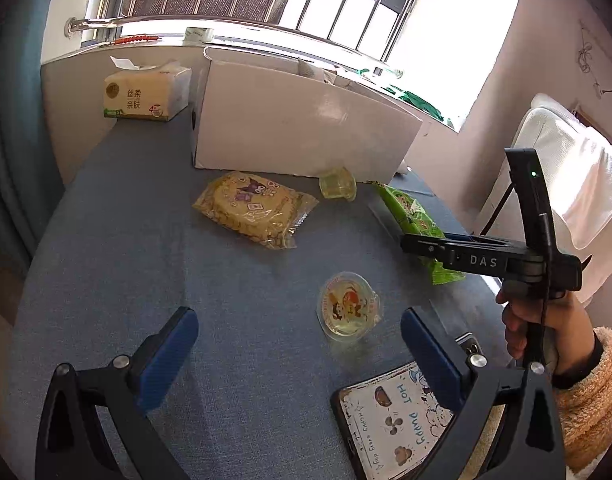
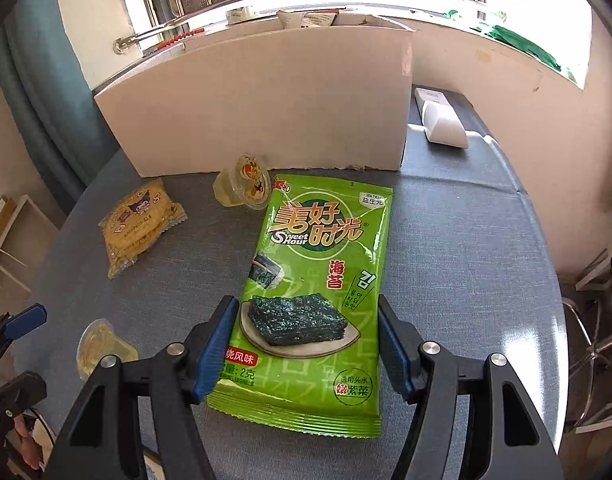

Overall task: Organize snacks
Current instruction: 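Grasp jelly cup with left tool while right tool grasps green seaweed packet, drop both in box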

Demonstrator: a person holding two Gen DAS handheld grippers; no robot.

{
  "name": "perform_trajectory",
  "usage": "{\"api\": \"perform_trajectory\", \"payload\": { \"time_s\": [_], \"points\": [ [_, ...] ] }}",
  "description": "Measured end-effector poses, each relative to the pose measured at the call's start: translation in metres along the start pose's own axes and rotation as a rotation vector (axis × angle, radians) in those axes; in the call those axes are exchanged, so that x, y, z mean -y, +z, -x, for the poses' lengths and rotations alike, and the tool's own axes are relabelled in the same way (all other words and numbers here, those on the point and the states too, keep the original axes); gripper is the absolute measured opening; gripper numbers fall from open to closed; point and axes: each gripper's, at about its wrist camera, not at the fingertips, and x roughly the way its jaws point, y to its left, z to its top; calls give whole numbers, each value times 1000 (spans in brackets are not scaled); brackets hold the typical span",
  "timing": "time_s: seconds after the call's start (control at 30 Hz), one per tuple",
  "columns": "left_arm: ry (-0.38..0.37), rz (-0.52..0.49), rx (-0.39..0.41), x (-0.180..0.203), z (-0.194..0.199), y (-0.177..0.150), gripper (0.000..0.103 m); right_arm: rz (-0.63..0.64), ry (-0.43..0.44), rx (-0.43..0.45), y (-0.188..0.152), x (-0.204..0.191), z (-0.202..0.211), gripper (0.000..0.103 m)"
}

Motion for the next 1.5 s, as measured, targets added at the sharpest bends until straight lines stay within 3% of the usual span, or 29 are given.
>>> {"api": "perform_trajectory", "payload": {
  "time_s": [0.13, 0.43, 0.5, 0.53, 0.6, 0.8, 1.0, 1.13, 1.3, 1.5],
  "points": [
    [-27, -28, -19, 10, -8, 7, 103, -67, 56, 50, -20, 14, 33, 71],
    [-10, -243, -135, 50, -58, 8, 101, -109, 95, 106, -45, 22, 85, 71],
    [-21, -260, -151, 50, -65, 9, 89, -100, 97, 108, -48, 23, 87, 71],
    [-21, -258, -163, 48, -69, 10, 71, -107, 100, 109, -49, 24, 87, 71],
    [5, -286, -149, 47, -70, 12, 51, -120, 106, 99, -51, 27, 86, 71],
    [-8, -278, -133, 38, -52, 12, 50, -110, 125, 98, -52, 23, 82, 71],
    [-56, -208, -16, 28, -17, 39, 50, -82, 152, 109, -44, 11, 81, 71],
    [-64, -206, 97, 26, 4, 80, 50, -43, 172, 152, -18, 2, 86, 71],
    [-59, -207, 210, 17, 10, 147, 50, -12, 224, 226, 46, -8, 89, 71],
    [-54, -132, 235, -9, -24, 237, 50, -35, 254, 240, 148, -16, 58, 71]
  ]
}}
